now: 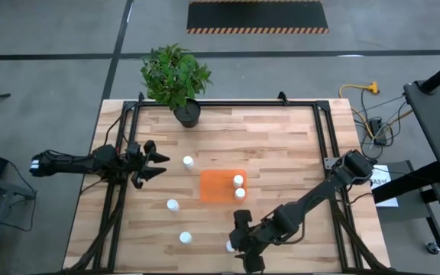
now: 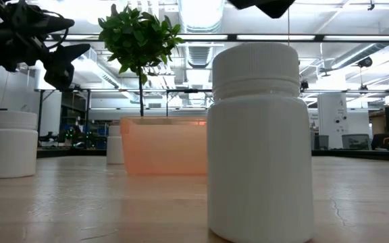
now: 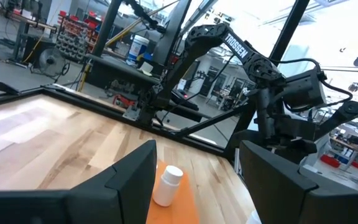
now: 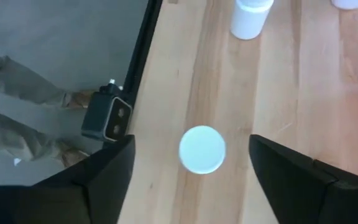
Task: Pick and place pill bottles into a basket
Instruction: Put the white pill bottle into the orange bin
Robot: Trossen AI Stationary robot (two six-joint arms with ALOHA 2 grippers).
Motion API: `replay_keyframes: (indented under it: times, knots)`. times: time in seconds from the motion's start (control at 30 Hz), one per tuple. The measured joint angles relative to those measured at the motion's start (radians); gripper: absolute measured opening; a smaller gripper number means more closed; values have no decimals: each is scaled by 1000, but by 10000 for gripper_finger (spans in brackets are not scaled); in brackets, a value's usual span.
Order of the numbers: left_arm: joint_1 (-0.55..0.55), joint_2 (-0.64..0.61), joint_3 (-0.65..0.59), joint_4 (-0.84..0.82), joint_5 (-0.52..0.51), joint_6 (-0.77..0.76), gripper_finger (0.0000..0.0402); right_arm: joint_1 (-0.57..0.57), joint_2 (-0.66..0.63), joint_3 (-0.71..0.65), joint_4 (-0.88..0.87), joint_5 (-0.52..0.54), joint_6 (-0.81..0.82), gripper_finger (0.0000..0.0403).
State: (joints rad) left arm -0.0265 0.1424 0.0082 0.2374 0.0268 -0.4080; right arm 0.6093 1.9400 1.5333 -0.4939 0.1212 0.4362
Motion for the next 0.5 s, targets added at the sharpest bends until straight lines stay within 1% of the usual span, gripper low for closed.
replay_keyframes:
  times: [0.1,0.2,0.33,0.5]
  knots:
    - [0,0,0,0,0,0,212,-1,0,0,0,2,-49,326]
    - [0,-1,0,-1,0,0,212,-1,7,-1,0,2,-53,336]
    - [0,-1,0,0,0,0,212,-1,34,-2,-1,2,-61,337]
    - [0,-1,0,0,0,0,212,-3,65,-2,6,6,-79,329]
